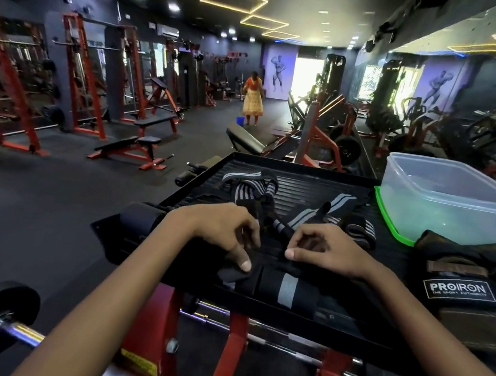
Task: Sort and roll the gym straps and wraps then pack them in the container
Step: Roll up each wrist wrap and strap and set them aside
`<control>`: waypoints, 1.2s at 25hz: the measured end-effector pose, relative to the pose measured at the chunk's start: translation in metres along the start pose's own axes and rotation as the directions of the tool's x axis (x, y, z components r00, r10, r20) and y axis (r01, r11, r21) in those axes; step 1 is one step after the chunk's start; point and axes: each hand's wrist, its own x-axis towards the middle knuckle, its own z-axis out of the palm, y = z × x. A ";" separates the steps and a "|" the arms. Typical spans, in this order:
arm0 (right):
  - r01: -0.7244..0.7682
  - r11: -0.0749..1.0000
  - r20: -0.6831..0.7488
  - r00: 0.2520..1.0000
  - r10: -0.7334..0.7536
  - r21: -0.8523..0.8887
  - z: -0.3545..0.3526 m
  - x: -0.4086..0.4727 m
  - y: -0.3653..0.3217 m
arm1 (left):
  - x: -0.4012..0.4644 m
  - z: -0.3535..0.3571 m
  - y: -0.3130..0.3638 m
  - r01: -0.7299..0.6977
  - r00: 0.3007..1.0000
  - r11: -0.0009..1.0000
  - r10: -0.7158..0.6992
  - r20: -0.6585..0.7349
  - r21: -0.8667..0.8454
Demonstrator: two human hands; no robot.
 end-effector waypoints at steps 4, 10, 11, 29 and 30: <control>-0.132 0.987 0.226 0.968 0.109 0.089 0.008 -0.011 -0.012 | 0.003 0.006 0.006 0.007 0.987 0.995 -0.022 0.158 0.095; -0.186 0.981 0.368 0.910 0.190 -0.045 0.015 -0.010 -0.027 | 0.008 0.009 0.009 0.031 0.970 0.997 -0.046 0.237 0.067; -0.198 0.978 0.371 0.905 0.207 -0.063 0.014 -0.009 -0.027 | 0.009 0.010 0.009 0.021 0.973 0.997 -0.037 0.228 0.071; -0.095 0.948 -0.357 0.911 0.205 0.302 0.056 0.114 -0.057 | -0.015 -0.074 -0.164 -0.143 0.906 0.900 -0.048 -0.421 -0.411; -0.108 0.949 -0.356 0.909 0.215 0.297 0.064 0.126 -0.058 | -0.014 -0.074 -0.174 -0.140 0.910 0.882 -0.064 -0.410 -0.449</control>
